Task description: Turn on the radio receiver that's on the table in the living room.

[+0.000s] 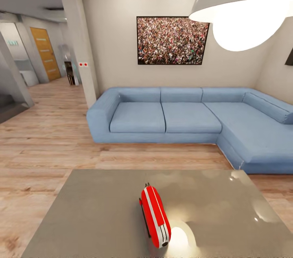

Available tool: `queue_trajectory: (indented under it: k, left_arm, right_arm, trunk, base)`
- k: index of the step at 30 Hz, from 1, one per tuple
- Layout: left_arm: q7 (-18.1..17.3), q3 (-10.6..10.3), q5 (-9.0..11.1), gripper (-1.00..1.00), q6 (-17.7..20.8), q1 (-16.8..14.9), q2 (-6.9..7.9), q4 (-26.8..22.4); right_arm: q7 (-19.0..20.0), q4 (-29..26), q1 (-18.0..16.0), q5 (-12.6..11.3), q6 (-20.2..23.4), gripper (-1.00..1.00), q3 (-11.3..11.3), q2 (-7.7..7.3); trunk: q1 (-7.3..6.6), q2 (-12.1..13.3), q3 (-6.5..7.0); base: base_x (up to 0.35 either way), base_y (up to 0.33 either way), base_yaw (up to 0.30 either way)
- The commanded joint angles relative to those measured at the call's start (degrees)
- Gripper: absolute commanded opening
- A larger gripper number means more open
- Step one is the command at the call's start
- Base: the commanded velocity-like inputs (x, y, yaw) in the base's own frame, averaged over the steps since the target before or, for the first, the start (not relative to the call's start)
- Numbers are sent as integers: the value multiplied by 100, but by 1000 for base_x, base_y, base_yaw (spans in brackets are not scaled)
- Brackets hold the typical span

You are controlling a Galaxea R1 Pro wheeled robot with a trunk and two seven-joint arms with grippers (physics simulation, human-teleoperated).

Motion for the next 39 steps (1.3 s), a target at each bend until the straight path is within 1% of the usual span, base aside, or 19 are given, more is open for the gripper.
queue_trajectory:
  k: [1, 34, 39]
  left_arm:
    - [1, 0, 0, 100, 0, 0, 0, 0]
    - [4, 0, 7, 100, 0, -2, 1, 0]
    - [2, 0, 8, 100, 0, -2, 0, 0]
  right_arm:
    - [0, 0, 0, 0, 0, 100, 0, 0]
    - [-6, 0, 0, 2, -4, 100, 0, 0]
    - [2, 0, 0, 1, -6, 100, 0, 0]
  trunk:
    - [0, 0, -10]
    - [0, 0, -314]
    - [0, 0, -342]
  base:
    - [0, 0, 0]
    - [0, 0, 0]
    - [0, 0, 0]
